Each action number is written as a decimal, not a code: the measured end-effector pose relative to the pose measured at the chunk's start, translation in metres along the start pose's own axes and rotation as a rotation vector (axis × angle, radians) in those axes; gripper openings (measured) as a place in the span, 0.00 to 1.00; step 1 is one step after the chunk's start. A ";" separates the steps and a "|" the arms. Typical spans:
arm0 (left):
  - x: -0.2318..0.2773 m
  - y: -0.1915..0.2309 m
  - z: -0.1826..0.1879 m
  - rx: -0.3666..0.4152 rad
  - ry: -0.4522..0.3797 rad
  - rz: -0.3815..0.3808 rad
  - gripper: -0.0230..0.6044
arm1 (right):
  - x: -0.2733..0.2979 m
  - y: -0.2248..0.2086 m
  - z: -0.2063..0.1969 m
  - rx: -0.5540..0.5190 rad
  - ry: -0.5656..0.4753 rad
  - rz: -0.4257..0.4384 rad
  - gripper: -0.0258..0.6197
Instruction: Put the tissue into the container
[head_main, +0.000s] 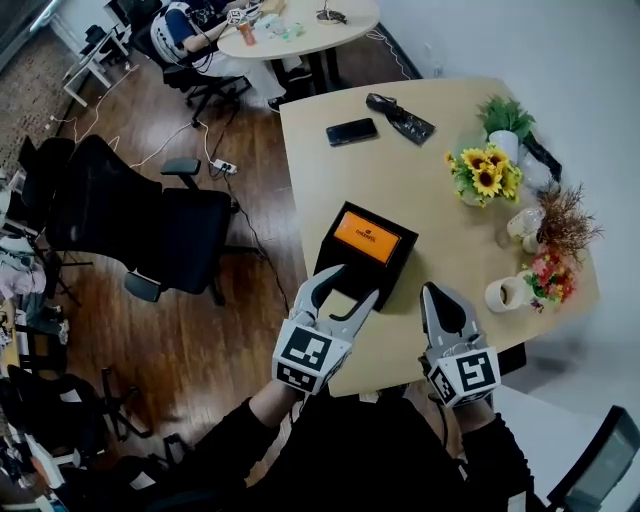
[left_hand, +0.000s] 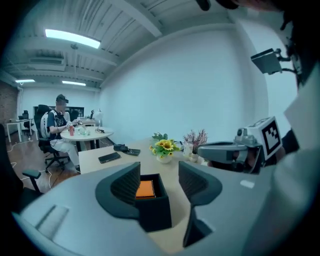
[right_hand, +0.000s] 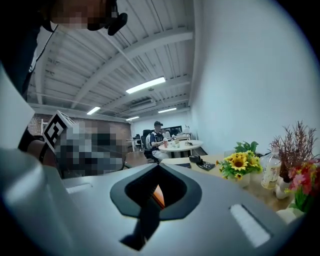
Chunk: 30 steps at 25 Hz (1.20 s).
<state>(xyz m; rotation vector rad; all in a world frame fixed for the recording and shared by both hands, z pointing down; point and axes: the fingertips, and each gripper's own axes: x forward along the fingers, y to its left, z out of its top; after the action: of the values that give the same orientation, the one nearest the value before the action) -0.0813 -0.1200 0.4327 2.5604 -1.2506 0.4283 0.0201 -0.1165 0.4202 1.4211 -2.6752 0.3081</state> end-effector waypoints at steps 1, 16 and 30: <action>-0.007 -0.011 0.005 0.014 -0.020 0.023 0.38 | -0.011 0.003 0.003 -0.003 -0.017 0.015 0.04; -0.073 -0.148 -0.012 0.059 -0.132 0.096 0.33 | -0.148 0.013 0.019 -0.085 -0.163 0.132 0.04; -0.102 -0.136 -0.015 0.047 -0.227 -0.016 0.32 | -0.148 0.028 0.013 -0.096 -0.142 0.010 0.03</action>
<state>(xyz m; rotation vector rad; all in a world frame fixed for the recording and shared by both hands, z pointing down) -0.0347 0.0396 0.3952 2.7181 -1.3058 0.1675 0.0801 0.0154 0.3773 1.4539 -2.7659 0.0809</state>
